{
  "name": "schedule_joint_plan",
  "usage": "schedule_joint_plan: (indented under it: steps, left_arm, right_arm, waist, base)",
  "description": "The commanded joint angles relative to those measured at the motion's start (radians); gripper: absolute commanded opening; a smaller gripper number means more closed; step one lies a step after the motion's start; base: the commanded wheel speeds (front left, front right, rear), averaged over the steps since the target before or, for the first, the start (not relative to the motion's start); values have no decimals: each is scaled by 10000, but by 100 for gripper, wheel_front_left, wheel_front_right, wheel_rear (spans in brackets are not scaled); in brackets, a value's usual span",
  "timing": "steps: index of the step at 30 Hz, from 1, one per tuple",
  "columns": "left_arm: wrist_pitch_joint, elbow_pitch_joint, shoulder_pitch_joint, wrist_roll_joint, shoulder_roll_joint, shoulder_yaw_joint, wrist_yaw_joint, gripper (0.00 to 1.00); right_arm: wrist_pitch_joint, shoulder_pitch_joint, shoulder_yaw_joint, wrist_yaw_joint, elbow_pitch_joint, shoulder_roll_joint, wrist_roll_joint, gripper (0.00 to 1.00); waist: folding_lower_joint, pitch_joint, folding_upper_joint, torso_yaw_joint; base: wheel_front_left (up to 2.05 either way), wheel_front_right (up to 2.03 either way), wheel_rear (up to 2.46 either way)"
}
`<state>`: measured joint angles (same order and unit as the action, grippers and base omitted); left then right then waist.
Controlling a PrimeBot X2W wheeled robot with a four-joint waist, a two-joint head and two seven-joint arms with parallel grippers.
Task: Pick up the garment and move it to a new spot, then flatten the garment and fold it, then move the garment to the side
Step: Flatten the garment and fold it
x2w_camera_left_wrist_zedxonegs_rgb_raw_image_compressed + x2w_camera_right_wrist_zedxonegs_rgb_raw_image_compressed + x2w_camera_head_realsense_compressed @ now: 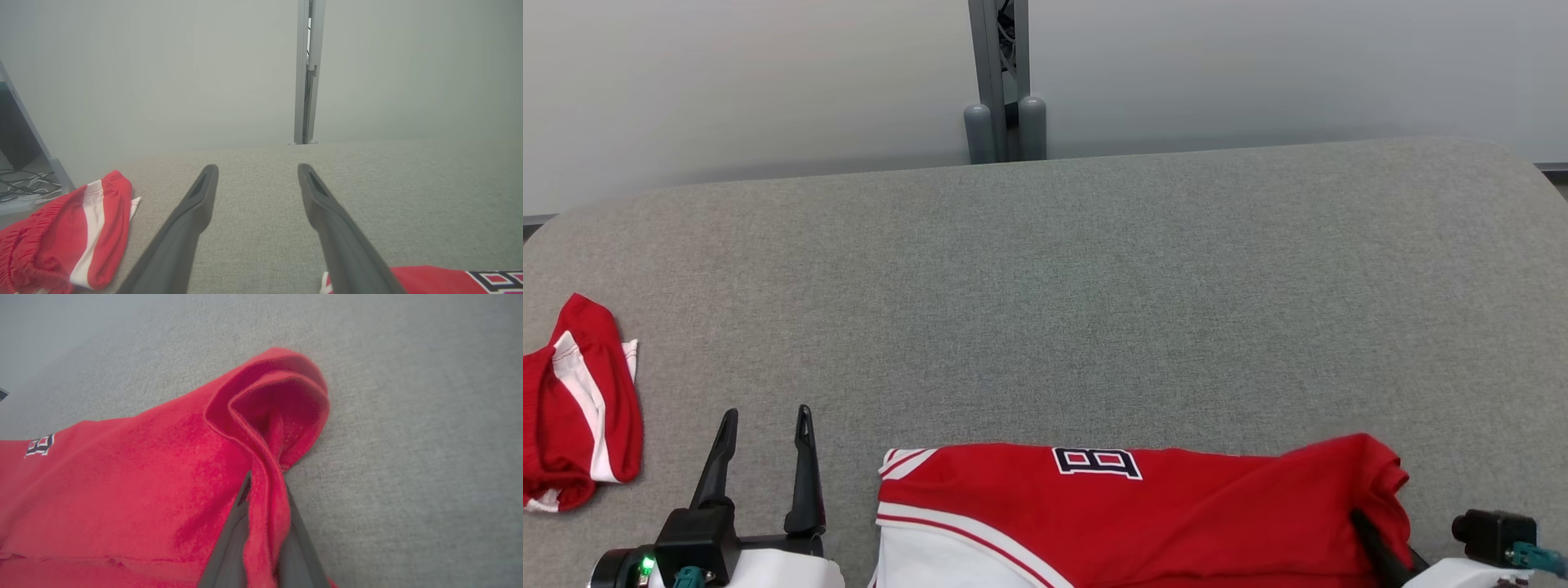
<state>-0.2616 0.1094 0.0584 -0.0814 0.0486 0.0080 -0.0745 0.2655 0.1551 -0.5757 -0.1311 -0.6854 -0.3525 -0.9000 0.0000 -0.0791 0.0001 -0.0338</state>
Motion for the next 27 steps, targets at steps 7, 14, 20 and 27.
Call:
schedule_joint_plan:
  steps: [7, 14, 20, 27]
  left_arm:
    - [-32, 19, -180, -164, 39, -125, -86, 100]
    - [-32, 51, -292, -402, 39, -286, -236, 100]
    - [-32, 61, -338, -571, 39, -396, -330, 100]
    - [-32, 21, -429, -1131, 36, -348, -469, 100]
  right_arm:
    - [-3, 777, 335, 7, -368, -724, 355, 0]
    - [-3, 1570, 383, 7, -1292, -1724, 463, 0]
    - [-3, 2316, 699, 7, -2204, -2505, 381, 0]
    - [-3, 2719, 713, 7, -2723, -2758, 653, 0]
  waist:
    - [0, -75, -1, 16]
    - [0, -154, -1, 240]
    - [0, -243, -1, 434]
    - [0, -251, -1, 525]
  base:
    - [0, 0, 0]
    - [0, 0, 0]
    - [0, 0, 0]
    - [0, 0, 0]
